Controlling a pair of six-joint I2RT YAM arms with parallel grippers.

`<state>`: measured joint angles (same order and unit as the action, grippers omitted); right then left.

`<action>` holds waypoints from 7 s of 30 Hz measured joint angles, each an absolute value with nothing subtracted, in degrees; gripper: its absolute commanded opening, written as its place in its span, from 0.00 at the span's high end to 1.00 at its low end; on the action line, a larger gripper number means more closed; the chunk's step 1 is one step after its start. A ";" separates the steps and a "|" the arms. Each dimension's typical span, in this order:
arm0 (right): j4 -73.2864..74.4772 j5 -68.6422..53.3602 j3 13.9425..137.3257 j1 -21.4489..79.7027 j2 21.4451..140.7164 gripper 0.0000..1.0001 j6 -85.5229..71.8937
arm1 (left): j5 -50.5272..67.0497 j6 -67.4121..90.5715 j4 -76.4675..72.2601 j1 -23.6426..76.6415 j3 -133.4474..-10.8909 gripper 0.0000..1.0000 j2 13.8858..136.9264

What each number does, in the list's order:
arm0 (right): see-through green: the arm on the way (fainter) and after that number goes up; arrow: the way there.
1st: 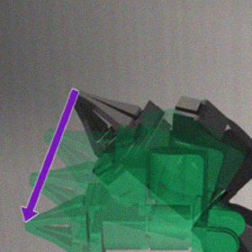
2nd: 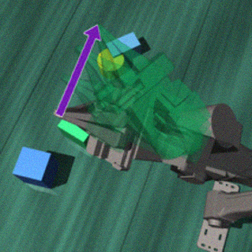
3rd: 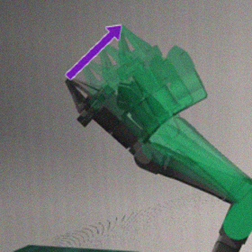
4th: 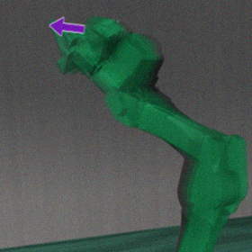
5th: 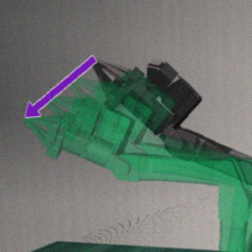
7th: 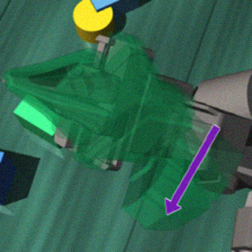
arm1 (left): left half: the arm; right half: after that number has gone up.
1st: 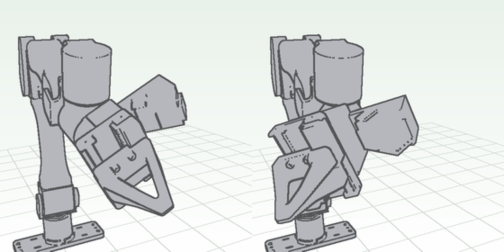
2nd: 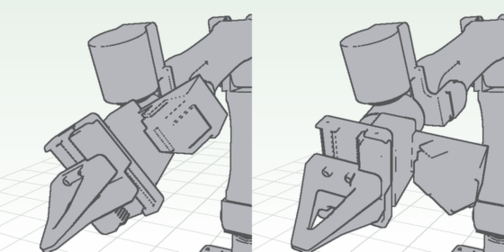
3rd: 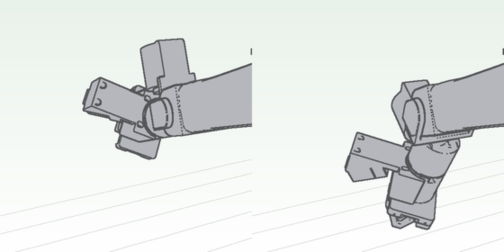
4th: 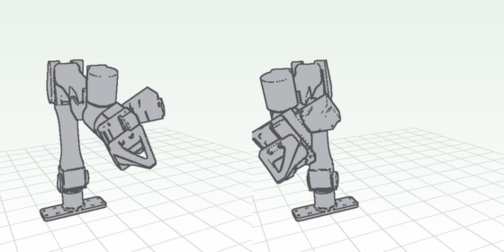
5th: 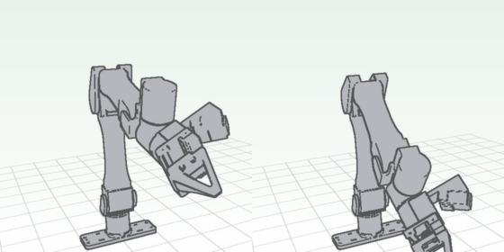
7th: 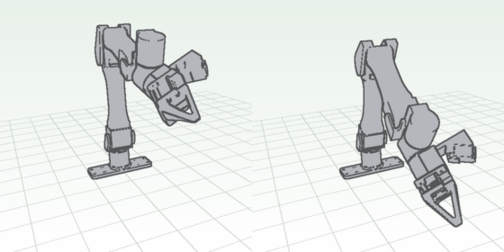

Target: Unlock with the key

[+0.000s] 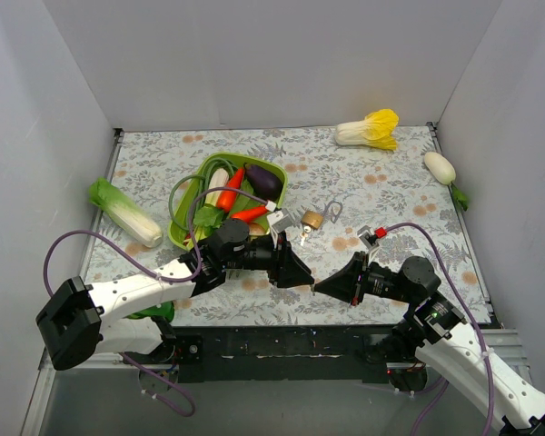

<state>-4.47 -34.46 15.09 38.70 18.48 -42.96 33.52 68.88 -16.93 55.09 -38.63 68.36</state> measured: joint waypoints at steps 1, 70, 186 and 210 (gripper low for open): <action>-4.47 -34.46 15.09 38.70 18.48 0.99 -43.00 | 33.63 69.08 -17.12 55.09 -38.63 0.64 68.36; 11.90 -31.94 43.09 -19.77 38.57 0.99 -25.36 | -13.13 80.47 29.54 62.22 -125.12 0.37 144.35; 7.27 -24.77 22.02 19.88 37.10 0.99 -28.23 | -15.18 104.75 -7.81 53.49 -57.17 1.00 92.92; -7.14 -7.84 24.67 33.26 50.26 0.99 -32.84 | -12.51 114.30 -15.70 53.47 -48.95 1.00 89.25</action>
<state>-7.14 -7.84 24.67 33.26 50.26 -32.84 -12.51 114.30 -15.70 53.47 -48.95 89.25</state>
